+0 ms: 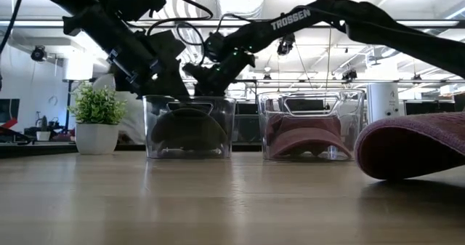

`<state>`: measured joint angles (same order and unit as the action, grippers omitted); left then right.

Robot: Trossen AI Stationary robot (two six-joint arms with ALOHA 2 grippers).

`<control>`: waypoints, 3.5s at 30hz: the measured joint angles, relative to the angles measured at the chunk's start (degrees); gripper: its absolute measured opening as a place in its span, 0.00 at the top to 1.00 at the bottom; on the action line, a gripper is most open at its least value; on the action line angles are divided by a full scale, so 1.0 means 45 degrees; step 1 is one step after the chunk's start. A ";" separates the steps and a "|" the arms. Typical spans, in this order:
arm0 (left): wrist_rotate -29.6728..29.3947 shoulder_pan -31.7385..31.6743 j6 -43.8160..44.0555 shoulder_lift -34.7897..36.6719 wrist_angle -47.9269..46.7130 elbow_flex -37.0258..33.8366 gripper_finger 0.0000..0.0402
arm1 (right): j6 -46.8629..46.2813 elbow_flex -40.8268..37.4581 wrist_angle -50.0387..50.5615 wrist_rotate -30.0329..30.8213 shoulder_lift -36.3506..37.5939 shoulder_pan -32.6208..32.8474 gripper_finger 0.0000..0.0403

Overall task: Pick & Place hat
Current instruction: Put the black cap into the left transparent bin, then put the red cap into the right transparent bin

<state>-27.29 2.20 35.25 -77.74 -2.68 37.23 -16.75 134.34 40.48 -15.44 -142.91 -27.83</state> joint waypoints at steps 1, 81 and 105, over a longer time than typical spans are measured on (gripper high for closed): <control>0.0021 0.0014 0.0003 -0.0003 -0.0013 0.0000 0.42 | 0.0013 0.0000 0.0123 0.0278 0.0023 -0.0090 0.88; 0.1990 0.1276 -0.3268 0.2536 -0.1091 0.2628 0.42 | -0.1375 -0.8263 0.7024 0.4074 1.0483 0.4962 0.88; 0.9099 0.2213 -0.2766 -0.1068 -0.0294 0.3789 0.42 | -1.8507 -1.5344 0.4486 0.1990 1.3123 1.3945 0.56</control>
<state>13.65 12.16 22.81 -82.55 -4.00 54.28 -100.03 65.30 60.67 -6.48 -83.85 34.93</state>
